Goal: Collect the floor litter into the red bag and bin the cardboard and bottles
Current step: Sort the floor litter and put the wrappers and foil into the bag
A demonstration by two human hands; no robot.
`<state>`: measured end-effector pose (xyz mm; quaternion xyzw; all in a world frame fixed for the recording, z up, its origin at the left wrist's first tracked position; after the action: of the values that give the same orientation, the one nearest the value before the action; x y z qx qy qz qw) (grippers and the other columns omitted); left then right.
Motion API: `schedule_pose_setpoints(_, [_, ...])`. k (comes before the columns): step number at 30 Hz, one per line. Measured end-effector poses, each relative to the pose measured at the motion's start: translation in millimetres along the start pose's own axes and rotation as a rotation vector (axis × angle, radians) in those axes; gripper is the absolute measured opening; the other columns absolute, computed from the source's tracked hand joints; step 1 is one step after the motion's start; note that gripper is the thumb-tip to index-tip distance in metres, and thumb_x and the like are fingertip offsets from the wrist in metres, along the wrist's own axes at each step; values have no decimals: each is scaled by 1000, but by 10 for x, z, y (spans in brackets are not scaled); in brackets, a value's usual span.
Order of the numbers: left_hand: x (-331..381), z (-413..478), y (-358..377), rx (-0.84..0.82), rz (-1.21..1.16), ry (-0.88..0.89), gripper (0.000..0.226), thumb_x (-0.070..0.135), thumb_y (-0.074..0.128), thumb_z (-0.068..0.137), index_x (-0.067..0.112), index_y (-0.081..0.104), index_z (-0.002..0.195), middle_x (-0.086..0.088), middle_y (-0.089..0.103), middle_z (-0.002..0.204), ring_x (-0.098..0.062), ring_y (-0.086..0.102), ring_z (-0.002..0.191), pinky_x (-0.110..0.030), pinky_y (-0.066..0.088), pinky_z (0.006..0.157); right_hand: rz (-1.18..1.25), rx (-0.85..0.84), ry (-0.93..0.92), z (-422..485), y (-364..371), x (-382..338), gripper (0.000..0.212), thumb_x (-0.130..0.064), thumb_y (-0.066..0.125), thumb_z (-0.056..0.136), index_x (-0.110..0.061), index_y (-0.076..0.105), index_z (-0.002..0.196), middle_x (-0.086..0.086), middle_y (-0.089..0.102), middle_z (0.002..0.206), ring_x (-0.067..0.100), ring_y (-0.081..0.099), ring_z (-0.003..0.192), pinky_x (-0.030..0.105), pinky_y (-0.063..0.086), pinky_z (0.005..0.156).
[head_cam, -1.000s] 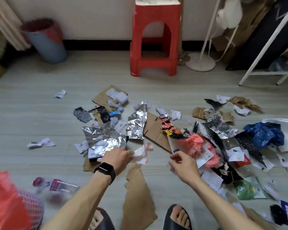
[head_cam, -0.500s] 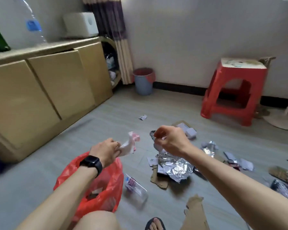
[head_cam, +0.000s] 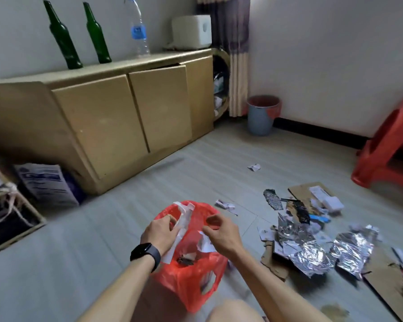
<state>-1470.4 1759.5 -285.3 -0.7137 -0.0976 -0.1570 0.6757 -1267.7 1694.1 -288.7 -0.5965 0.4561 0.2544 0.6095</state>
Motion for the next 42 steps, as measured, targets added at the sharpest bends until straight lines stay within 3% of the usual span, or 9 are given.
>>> schedule_pose_setpoints(6, [-87,40,454,-160,-259,-71,30,22,61,85,25,68,114,5,72,104,-15,67,97,-23,50,86,-351,-204,51,-33,96,422,50,-35,60,88,-16,55,135,4,60,137,22,56,124,31,44,102])
schedule_pose_setpoints(15, [-67,-66,1289,-597,112,71,51,33,40,94,28,50,144,-2,50,148,-24,47,135,-30,37,111,-588,-218,-42,-81,180,857,53,-53,44,96,-28,40,143,2,22,159,31,41,133,43,42,106])
schedule_pose_setpoints(19, [-95,125,1561,-634,315,143,74,55,44,86,28,30,154,-7,20,163,-31,23,148,-43,27,119,-579,-108,-118,-39,178,932,36,-54,36,96,-31,47,122,-6,23,159,24,45,125,38,47,95])
schedule_pose_setpoints(22, [-134,210,1824,-689,455,217,95,66,51,88,22,8,159,-7,-2,166,-29,2,153,-49,14,122,-589,-89,-120,7,200,987,37,-47,39,92,-27,47,121,-2,13,164,23,40,131,35,42,103])
schedule_pose_setpoints(25, [-118,276,2155,-754,550,308,106,67,55,86,16,-4,159,-13,-3,166,-35,1,152,-52,8,122,-578,-111,-100,88,249,1125,62,-38,43,83,-21,36,143,1,-5,166,24,31,139,35,36,111])
schedule_pose_setpoints(30, [-194,351,2676,-877,635,318,87,60,32,96,12,-6,157,-10,-10,165,-32,-8,152,-48,-5,121,-407,-103,-103,86,286,1272,90,-33,48,78,-27,7,159,-17,-23,163,13,30,143,29,41,105])
schedule_pose_setpoints(34, [-309,212,2936,-872,634,374,103,60,8,65,21,-1,159,-9,-17,164,-30,-17,151,-51,-8,120,-275,-116,-133,46,395,1222,103,-25,51,75,-31,-9,159,-23,-23,161,8,29,144,28,43,103])
schedule_pose_setpoints(37, [-337,258,2840,-814,543,309,97,74,-9,78,20,-3,159,-6,-14,165,-29,-12,152,-51,-4,121,-258,-185,-52,101,501,1157,105,-20,52,79,-41,-19,154,-21,-23,162,20,51,126,30,45,78])
schedule_pose_setpoints(42, [-457,355,2499,-672,315,121,74,67,22,89,28,32,152,-4,25,162,-28,26,147,-46,22,120,-377,-244,2,195,569,1031,101,-23,49,82,-38,-20,154,-9,-16,166,34,61,110,36,47,74])
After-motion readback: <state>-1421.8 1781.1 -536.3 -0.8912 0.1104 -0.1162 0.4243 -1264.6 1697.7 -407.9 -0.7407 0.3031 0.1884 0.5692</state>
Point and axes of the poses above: each hand's wrist, its own z-axis towards the middle knuckle, its own y-axis out of the palm, x = y × z, the point moved 6 cm from there along z, towards the middle knuckle
